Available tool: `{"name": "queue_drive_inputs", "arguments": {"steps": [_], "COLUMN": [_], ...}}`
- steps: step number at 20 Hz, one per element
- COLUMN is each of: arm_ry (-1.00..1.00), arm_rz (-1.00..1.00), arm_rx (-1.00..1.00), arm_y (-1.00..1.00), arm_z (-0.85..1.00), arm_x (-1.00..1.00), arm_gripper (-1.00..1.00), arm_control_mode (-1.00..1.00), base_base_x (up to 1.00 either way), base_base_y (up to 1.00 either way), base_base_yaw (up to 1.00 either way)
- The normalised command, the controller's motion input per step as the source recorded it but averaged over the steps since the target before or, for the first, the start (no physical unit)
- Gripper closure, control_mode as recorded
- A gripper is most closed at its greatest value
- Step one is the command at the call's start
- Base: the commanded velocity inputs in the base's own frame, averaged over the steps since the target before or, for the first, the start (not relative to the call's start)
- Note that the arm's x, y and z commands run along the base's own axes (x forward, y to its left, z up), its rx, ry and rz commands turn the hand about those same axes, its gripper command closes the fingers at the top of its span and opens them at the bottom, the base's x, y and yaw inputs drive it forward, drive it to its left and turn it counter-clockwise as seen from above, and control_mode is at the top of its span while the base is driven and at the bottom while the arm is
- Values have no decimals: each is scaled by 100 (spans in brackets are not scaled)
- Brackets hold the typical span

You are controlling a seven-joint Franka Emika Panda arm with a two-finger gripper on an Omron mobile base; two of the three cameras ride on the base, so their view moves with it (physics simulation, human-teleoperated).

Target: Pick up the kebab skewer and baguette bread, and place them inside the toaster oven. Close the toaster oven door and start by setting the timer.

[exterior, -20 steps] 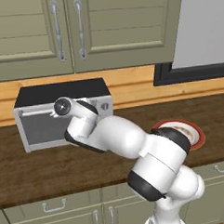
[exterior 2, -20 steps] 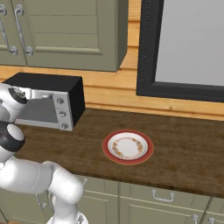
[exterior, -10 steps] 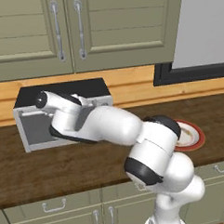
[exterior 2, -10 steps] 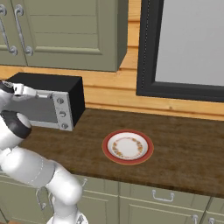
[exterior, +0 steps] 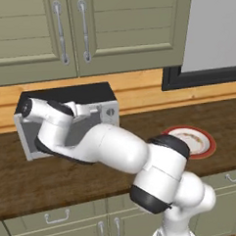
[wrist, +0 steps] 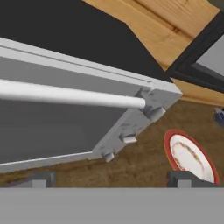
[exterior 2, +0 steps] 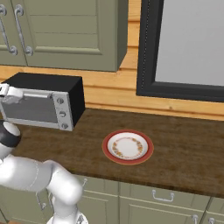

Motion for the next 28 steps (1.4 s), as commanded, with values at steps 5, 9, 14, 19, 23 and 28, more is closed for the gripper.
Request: {"name": "queue_drive_inputs", "arguments": {"steps": [5,9,14,19,23,28], "arm_ry": [0,0,0,3,29,49], "arm_rz": [0,0,4,23,42,51], "arm_rx": [0,0,0,-3,-34,-69], "arm_y": [-60,-74,-61,-28,-12,0], "arm_z": [-2,-11,-15,-7,-2,0], "arm_x": [-65,-74,-66,-43,-16,0], "arm_gripper": [-100,-100,-100,-100,-100,-100], "arm_control_mode": [-100,-100,-100,-100,-100,-100], "base_base_x": [0,0,0,0,0,0], "base_base_y": [0,0,0,0,0,0], "base_base_yaw": [0,0,0,0,0,0]}}
